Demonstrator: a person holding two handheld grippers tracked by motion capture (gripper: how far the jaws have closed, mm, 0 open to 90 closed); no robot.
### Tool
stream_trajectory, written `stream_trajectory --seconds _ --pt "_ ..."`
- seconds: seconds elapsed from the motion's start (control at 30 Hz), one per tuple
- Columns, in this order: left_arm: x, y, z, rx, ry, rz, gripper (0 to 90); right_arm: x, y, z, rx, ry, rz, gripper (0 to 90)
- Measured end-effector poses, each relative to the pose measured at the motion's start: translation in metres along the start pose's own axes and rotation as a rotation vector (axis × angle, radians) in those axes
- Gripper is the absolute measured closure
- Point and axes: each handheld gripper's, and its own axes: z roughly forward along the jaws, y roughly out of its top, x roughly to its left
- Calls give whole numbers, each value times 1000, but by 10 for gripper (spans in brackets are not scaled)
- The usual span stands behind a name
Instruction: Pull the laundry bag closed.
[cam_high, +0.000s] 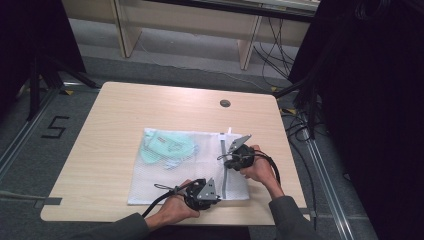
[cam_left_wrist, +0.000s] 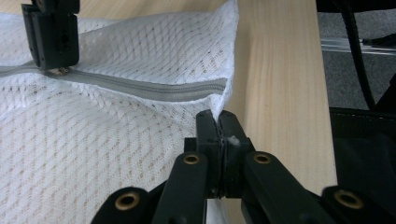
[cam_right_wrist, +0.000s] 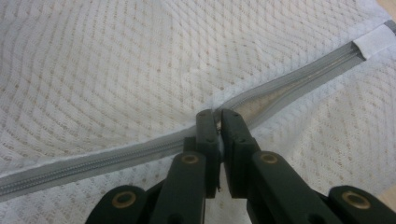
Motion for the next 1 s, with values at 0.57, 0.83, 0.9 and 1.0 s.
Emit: stream_trajectory --seconds 0.57,0.83,0.9,1.0 --pt "-5 0 2 -12 -16 -22 887 -10 4 6 1 -33 4 870" --pt "-5 1 1 -3 -15 -7 888 -18 8 11 -6 -54 2 870" --pt "-4 1 0 7 -19 5 887 -21 9 11 -2 -58 -1 870" --pt "-6 1 1 -9 -13 -9 887 -24 11 12 -8 -65 3 870"
